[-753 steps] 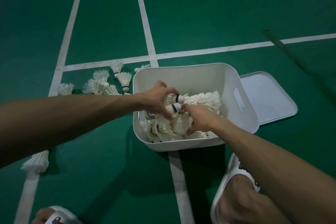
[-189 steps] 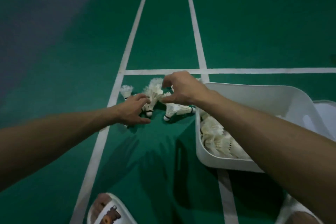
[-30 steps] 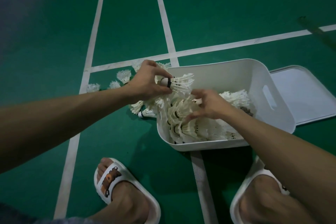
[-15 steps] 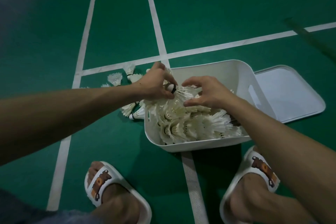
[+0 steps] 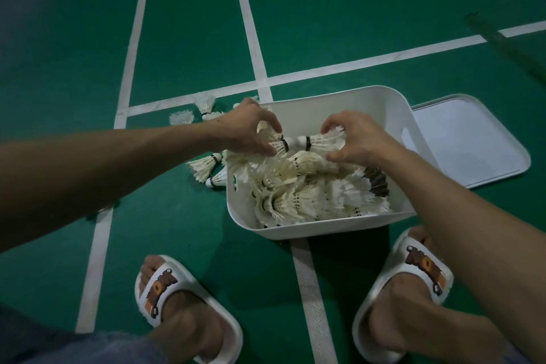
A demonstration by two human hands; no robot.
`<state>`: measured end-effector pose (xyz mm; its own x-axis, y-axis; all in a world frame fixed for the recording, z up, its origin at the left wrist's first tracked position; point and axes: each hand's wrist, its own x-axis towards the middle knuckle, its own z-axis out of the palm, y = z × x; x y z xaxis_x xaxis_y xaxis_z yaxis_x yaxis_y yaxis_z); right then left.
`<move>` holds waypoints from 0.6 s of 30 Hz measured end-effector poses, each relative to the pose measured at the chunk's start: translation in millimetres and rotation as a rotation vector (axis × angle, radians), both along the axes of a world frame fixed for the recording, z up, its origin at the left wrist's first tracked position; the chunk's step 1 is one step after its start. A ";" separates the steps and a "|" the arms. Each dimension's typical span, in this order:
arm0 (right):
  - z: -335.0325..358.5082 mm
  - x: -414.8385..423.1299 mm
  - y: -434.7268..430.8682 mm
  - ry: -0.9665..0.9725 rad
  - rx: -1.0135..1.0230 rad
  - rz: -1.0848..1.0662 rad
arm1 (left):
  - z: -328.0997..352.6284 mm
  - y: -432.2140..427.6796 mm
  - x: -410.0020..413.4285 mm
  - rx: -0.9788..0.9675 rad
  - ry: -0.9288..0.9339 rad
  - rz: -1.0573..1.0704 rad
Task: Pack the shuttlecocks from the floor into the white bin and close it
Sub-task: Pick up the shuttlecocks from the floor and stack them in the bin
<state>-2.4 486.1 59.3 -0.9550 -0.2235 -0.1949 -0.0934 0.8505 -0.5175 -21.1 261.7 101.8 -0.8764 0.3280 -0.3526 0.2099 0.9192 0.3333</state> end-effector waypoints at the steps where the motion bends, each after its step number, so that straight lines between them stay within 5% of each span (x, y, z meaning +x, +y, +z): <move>1: -0.7 -0.8 1.3 -0.001 0.018 -0.005 | -0.9 -1.3 0.4 0.007 0.003 0.006; 10: -23.2 18.0 -43.7 -0.045 0.152 0.179 | -2.5 -5.4 1.9 0.090 0.049 0.068; 18: -15.8 14.9 -33.6 -0.178 0.015 0.158 | 5.1 -9.2 2.9 0.153 0.074 0.092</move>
